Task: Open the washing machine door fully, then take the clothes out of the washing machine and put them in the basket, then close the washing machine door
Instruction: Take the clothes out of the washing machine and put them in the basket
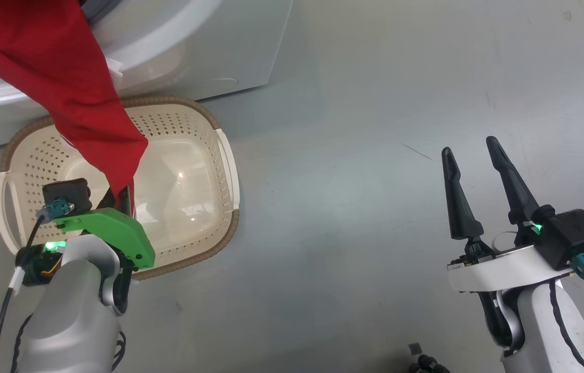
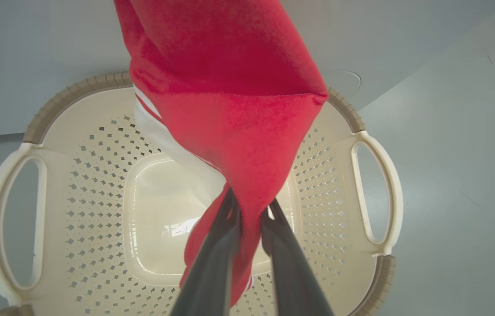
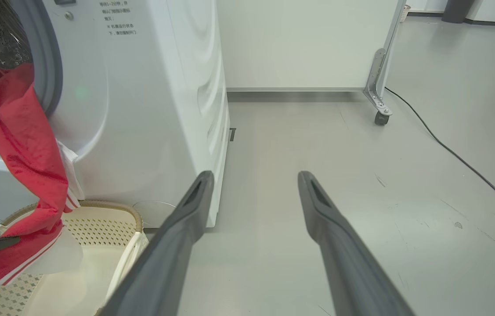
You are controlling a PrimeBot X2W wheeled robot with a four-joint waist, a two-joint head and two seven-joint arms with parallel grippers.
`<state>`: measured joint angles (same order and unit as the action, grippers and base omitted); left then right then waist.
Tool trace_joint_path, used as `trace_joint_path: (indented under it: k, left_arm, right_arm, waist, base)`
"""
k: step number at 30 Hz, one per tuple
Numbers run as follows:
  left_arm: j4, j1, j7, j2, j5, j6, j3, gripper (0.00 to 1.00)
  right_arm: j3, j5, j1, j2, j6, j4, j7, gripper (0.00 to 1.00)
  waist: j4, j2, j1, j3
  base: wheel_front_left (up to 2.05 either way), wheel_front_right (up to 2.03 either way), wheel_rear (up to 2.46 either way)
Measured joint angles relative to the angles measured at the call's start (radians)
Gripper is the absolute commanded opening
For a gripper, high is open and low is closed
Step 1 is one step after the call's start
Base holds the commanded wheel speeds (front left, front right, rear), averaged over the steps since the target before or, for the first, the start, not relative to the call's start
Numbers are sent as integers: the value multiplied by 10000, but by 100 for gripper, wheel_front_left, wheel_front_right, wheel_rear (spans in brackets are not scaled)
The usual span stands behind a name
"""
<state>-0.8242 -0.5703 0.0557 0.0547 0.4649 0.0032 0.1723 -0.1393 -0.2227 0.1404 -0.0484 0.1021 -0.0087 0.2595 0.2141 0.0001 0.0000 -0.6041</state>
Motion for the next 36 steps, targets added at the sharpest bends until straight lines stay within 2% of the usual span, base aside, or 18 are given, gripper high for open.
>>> trace_joint_path:
  k: [1,8,22,36]
  left_arm:
    - [-94,-42,23,2,17,0,-52,100]
    - [-579,-221,357,-2,48,-81,-58,100]
    - [-907,-231,1758,-48,-104,-311,140,100]
    - [311,337,1964,-102,-514,-343,153,100]
  right_arm:
    - [2,-2,3,0,0,15,0,100]
    - [46,-42,39,15,-2,144,0,100]
    - [125,-2,41,29,0,518,-2,100]
    - [343,167,-219,-25,0,1076,0,100]
  waist:
    - [8,0,0,7]
    - [-10,0,0,121]
    - [-342,0,0,720]
    - [-983,0,0,1742]
  base:
    - [0,0,0]
    - [0,0,0]
    - [0,0,0]
    - [0,0,0]
